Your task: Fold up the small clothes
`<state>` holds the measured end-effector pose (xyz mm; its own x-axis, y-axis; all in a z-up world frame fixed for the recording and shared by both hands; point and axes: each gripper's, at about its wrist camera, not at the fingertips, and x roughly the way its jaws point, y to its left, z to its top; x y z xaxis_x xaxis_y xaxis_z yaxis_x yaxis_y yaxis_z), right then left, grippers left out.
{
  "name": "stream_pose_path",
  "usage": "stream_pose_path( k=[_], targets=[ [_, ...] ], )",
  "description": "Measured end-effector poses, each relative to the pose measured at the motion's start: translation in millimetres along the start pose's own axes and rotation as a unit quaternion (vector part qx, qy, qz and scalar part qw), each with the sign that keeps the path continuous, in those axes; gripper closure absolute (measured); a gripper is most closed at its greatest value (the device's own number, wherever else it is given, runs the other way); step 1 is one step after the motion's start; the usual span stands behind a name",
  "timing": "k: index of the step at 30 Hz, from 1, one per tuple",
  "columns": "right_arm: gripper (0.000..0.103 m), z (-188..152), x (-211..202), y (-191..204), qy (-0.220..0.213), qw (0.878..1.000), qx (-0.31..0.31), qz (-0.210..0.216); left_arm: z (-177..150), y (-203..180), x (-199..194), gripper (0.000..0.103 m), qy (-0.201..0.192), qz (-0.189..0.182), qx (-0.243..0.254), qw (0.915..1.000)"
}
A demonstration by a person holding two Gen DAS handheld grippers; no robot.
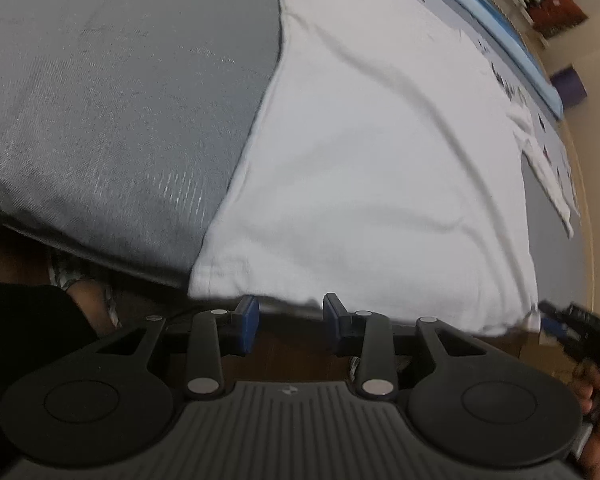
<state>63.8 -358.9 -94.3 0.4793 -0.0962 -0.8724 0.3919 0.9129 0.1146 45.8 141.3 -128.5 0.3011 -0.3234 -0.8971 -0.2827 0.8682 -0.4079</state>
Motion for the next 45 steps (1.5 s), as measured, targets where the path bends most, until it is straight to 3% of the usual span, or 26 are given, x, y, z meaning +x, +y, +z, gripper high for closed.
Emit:
stream_pose_path(
  k=[3, 6, 12, 17, 22, 25, 29, 32, 34, 37, 39, 41, 43, 45],
  targets=[
    [0.067, 0.6, 1.7, 0.9, 0.001, 1.000, -0.003, 0.000, 3.9, -0.7, 0.6, 0.067, -0.014, 0.013, 0.004, 0.9998],
    [0.066, 1.0, 2.2, 1.1, 0.001, 1.000, -0.005, 0.000, 0.1, -4.0, -3.5, 0.101, -0.024, 0.027, 0.012, 0.9993],
    [0.066, 0.4, 1.7, 2.8, 0.001, 1.000, -0.009, -0.001, -6.7, -3.2, -21.7, 0.102, -0.051, 0.031, 0.021, 0.9980],
    [0.066, -1.4, 6.3, 4.0, 0.015, 1.000, -0.015, -0.017, -12.5, 1.5, -18.4, 0.103, -0.024, 0.074, 0.031, 0.9965],
    [0.066, -3.0, 11.3, 3.0, 0.031, 0.999, -0.018, -0.035, -13.8, -11.3, -16.6, 0.100, -0.007, 0.064, 0.071, 0.9954],
    [0.066, -4.1, 12.0, 4.8, 0.033, 0.998, -0.029, -0.042, -17.3, -25.3, -27.8, 0.098, -0.042, 0.051, 0.109, 0.9919],
    [0.066, -6.0, 16.5, 1.4, 0.042, 0.996, -0.034, -0.064, -10.3, -35.7, -40.6, 0.098, -0.091, 0.025, 0.119, 0.9885],
    [0.066, -3.9, 12.0, -0.7, 0.030, 0.997, -0.028, -0.070, 1.3, -37.9, -34.3, 0.093, -0.105, 0.051, 0.117, 0.9862],
    [0.066, -1.1, 4.8, 0.8, 0.005, 0.998, -0.023, -0.063, 7.9, -35.3, -21.3, 0.070, -0.097, 0.087, 0.109, 0.9854],
    [0.062, 2.9, -11.2, 8.4, -0.050, 0.998, -0.020, -0.013, 11.0, -28.6, -0.7, 0.069, -0.061, 0.152, 0.099, 0.9815],
    [0.051, 2.1, -15.1, 17.9, -0.065, 0.997, -0.038, 0.011, 9.6, -16.1, -8.2, 0.069, -0.064, 0.146, 0.085, 0.9835],
    [0.047, -0.8, -8.6, 26.7, -0.046, 0.997, -0.054, 0.027, 10.2, -19.1, -17.3, 0.069, -0.087, 0.128, 0.087, 0.9840],
    [0.047, -6.4, 6.5, 30.8, 0.003, 0.998, -0.060, 0.027, 11.4, -22.8, -19.0, 0.066, -0.099, 0.128, 0.098, 0.9819],
    [0.047, -14.6, 25.0, 32.3, 0.056, 0.996, -0.072, -0.008, 11.9, -17.5, -11.4, 0.063, -0.073, 0.122, 0.082, 0.9864]
  ],
)
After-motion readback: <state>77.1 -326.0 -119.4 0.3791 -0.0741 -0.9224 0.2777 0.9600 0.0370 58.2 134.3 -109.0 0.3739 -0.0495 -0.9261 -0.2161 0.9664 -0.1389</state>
